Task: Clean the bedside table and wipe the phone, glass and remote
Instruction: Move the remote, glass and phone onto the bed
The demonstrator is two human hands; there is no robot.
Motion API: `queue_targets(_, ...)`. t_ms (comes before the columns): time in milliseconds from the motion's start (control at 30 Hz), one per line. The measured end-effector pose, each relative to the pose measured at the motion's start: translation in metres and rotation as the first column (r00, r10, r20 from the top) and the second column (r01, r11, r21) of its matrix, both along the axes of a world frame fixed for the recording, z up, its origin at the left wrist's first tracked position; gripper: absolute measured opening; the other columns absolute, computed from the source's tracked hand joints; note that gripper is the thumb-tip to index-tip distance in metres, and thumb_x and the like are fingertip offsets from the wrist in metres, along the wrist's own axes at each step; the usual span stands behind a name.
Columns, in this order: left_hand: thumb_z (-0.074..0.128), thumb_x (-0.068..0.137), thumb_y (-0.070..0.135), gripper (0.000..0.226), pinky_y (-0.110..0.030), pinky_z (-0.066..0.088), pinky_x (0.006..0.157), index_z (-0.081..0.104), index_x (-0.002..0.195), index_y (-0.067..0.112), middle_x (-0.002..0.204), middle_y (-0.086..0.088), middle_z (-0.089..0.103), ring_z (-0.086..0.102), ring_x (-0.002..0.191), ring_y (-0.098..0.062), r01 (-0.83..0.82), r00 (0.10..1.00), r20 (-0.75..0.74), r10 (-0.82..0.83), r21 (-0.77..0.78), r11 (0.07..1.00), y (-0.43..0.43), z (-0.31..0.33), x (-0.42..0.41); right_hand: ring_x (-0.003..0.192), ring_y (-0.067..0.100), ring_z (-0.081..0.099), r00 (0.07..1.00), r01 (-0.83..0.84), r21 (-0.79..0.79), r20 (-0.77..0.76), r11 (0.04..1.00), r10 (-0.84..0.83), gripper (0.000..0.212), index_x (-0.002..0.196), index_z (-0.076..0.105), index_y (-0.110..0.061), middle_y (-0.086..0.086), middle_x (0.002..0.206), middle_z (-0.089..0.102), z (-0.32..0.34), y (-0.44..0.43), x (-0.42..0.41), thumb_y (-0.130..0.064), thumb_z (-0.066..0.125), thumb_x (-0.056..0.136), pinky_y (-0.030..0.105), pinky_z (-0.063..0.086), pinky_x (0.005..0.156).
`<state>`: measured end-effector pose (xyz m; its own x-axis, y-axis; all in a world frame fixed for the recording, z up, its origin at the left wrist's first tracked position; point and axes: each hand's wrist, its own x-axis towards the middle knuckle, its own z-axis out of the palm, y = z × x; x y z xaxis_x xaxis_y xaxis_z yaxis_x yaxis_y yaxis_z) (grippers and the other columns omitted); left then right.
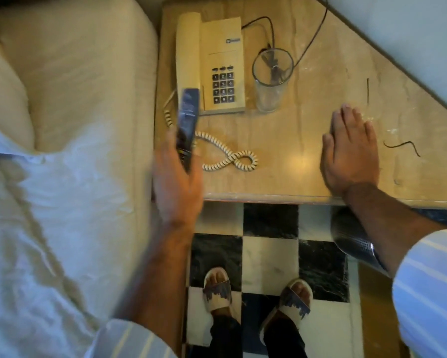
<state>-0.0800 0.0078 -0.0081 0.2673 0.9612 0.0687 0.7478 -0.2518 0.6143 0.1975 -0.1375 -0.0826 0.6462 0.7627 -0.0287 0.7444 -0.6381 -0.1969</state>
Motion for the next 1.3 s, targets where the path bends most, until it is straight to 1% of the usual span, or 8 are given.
queue_targets(267, 0.076, 0.091, 0.033, 0.058, -0.045, 0.047, 0.110, 0.056, 0.142, 0.016, 0.141, -0.017, 0.059, 0.056, 0.130, -0.039, -0.303, 0.907, -0.283, 0.313, 0.079, 0.950, 0.180, 0.006, -0.098, 0.165, 0.025, 0.015, 1.000, 0.009, 0.038, 0.003, 0.999, -0.009, 0.058, 0.167, 0.025, -0.011, 0.009, 0.177, 0.021, -0.005, -0.002, 0.001, -0.034, 0.027, 0.114, 0.050, 0.012, 0.134)
queue_targets(500, 0.068, 0.097, 0.044, 0.072, -0.060, 0.032, 0.119, 0.038, 0.156, 0.018, 0.160, -0.014, 0.038, 0.033, 0.150, -0.039, -0.455, 0.836, -0.337, 0.434, 0.018, 0.890, 0.177, -0.004, -0.108, 0.165, 0.025, 0.014, 1.000, 0.003, 0.044, -0.001, 0.999, -0.003, 0.059, 0.167, 0.024, -0.011, 0.010, 0.177, 0.020, -0.005, -0.001, 0.000, -0.036, 0.028, 0.114, 0.051, 0.013, 0.133)
queue_targets(667, 0.068, 0.098, 0.025, 0.060, -0.047, 0.035, 0.122, 0.047, 0.147, -0.003, 0.151, -0.022, 0.048, 0.045, 0.143, -0.035, -0.002, 1.000, -0.027, 0.011, 0.316, 0.949, 0.095, 0.000, -0.049, 0.164, 0.026, 0.017, 1.000, 0.024, 0.027, -0.002, 0.999, -0.024, 0.057, 0.167, 0.028, -0.010, 0.009, 0.177, 0.022, -0.003, 0.000, 0.001, -0.031, 0.033, 0.114, 0.049, 0.012, 0.134)
queue_targets(767, 0.077, 0.094, 0.031, 0.065, -0.046, 0.049, 0.112, 0.050, 0.147, 0.003, 0.147, -0.010, 0.055, 0.054, 0.137, -0.024, 0.174, 0.964, 0.177, -0.197, 0.137, 0.975, 0.041, -0.002, 0.017, 0.165, 0.025, 0.016, 1.000, 0.030, -0.002, -0.001, 1.000, -0.030, 0.058, 0.168, 0.026, -0.011, 0.008, 0.177, 0.020, -0.002, 0.000, 0.002, -0.032, 0.032, 0.114, 0.047, 0.011, 0.134)
queue_targets(967, 0.090, 0.081, 0.032, 0.104, -0.033, 0.034, 0.125, 0.029, 0.162, 0.009, 0.165, -0.008, 0.040, 0.037, 0.153, -0.020, 0.256, 0.934, 0.311, -0.178, -0.232, 0.938, 0.020, -0.006, 0.132, 0.166, 0.023, 0.013, 1.000, 0.018, -0.021, 0.001, 1.000, -0.018, 0.059, 0.169, 0.023, -0.011, 0.008, 0.178, 0.017, -0.003, 0.002, 0.001, -0.033, 0.030, 0.115, 0.047, 0.012, 0.134)
queue_targets(1100, 0.089, 0.082, 0.029, 0.086, -0.034, 0.044, 0.118, 0.044, 0.152, 0.009, 0.152, -0.006, 0.056, 0.051, 0.141, -0.019, 0.184, 0.950, 0.294, -0.103, -0.261, 0.948, 0.029, -0.016, 0.175, 0.166, 0.023, 0.012, 1.000, 0.020, -0.033, 0.012, 0.999, -0.020, 0.059, 0.169, 0.021, -0.012, 0.007, 0.178, 0.016, -0.004, 0.000, 0.004, -0.034, 0.028, 0.115, 0.047, 0.013, 0.134)
queue_targets(1200, 0.089, 0.082, 0.029, 0.068, -0.005, 0.045, 0.099, 0.053, 0.137, 0.010, 0.136, -0.003, 0.064, 0.060, 0.127, -0.015, 0.139, 0.945, 0.321, -0.057, -0.240, 0.961, 0.030, -0.018, 0.183, 0.166, 0.023, 0.012, 1.000, 0.019, -0.035, 0.018, 0.999, -0.019, 0.059, 0.169, 0.021, -0.012, 0.007, 0.178, 0.016, -0.005, 0.000, 0.004, -0.036, 0.026, 0.115, 0.047, 0.014, 0.134)
queue_targets(1300, 0.089, 0.080, 0.031, 0.061, -0.006, 0.048, 0.092, 0.057, 0.127, 0.008, 0.122, -0.001, 0.066, 0.063, 0.112, -0.012, 0.116, 0.933, 0.358, -0.046, -0.177, 0.977, 0.022, -0.012, 0.175, 0.166, 0.023, 0.012, 1.000, 0.017, -0.036, 0.021, 0.999, -0.016, 0.059, 0.169, 0.021, -0.012, 0.007, 0.178, 0.016, -0.006, 0.000, 0.005, -0.036, 0.026, 0.115, 0.047, 0.013, 0.134)
